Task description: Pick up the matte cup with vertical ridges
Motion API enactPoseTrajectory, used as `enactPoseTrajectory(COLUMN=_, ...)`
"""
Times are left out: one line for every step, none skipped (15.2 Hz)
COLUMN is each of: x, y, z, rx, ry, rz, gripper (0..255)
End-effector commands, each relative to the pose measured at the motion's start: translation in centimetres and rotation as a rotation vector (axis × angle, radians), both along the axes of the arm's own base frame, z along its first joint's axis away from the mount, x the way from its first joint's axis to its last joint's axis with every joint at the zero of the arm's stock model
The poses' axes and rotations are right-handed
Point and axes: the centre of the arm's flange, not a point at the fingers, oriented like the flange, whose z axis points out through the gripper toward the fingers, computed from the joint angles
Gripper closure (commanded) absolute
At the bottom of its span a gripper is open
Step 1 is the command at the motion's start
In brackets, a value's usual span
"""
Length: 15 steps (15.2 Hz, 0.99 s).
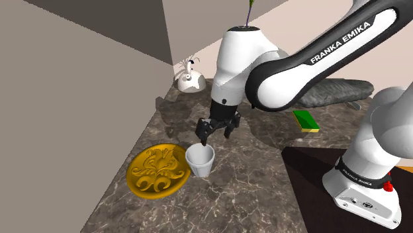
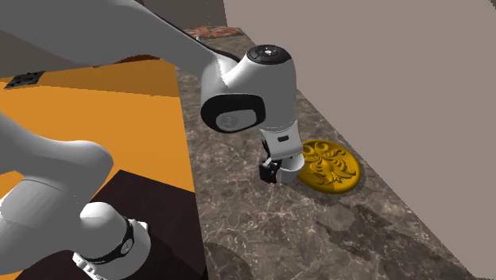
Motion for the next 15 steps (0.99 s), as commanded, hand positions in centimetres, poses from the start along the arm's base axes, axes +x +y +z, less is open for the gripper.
enactPoseTrajectory(x=0.4, y=1.9, z=-1.2, rx=0.019, ry=-0.003, rz=-0.013, gripper=0)
enactPoseTrajectory(x=0.4, y=2.0, z=-1.3, rx=0.020, ry=-0.003, rz=-0.013, gripper=0)
enactPoseTrajectory(x=0.4, y=2.0, z=-1.8, rx=0.020, ry=-0.003, rz=-0.013, gripper=0)
enactPoseTrajectory(x=0.4, y=2.0, z=-2.3, rx=0.020, ry=-0.003, rz=-0.013, gripper=0)
enactPoseTrajectory(x=0.4, y=2.0, z=-2.9, rx=0.020, ry=-0.003, rz=-0.013, gripper=0)
enactPoseTrajectory(x=0.4, y=2.0, z=-3.4, rx=0.020, ry=-0.003, rz=-0.013, gripper=0)
enactPoseTrajectory(x=0.4, y=2.0, z=-3.9, rx=0.020, ry=-0.003, rz=-0.013, gripper=0)
enactPoseTrajectory(x=0.4, y=2.0, z=-4.4, rx=0.020, ry=-0.003, rz=-0.013, gripper=0)
enactPoseTrajectory(x=0.4, y=2.0, z=-5.3, rx=0.020, ry=-0.003, rz=-0.013, gripper=0)
enactPoseTrajectory(x=0.4, y=2.0, z=-5.3, rx=0.020, ry=-0.003, rz=-0.013, gripper=0)
enactPoseTrajectory(x=0.4, y=2.0, z=-5.3, rx=0.020, ry=-0.003, rz=-0.013, gripper=0)
enactPoseTrajectory(x=0.4, y=2.0, z=-5.3, rx=0.020, ry=-0.003, rz=-0.013, gripper=255)
enactPoseTrajectory(x=0.4, y=2.0, z=-5.3, rx=0.020, ry=-0.003, rz=-0.013, gripper=255)
enactPoseTrajectory(x=0.4, y=2.0, z=-5.3, rx=0.020, ry=-0.003, rz=-0.013, gripper=255)
enactPoseTrajectory(x=0.4, y=2.0, z=-5.4, rx=0.020, ry=-0.003, rz=-0.013, gripper=255)
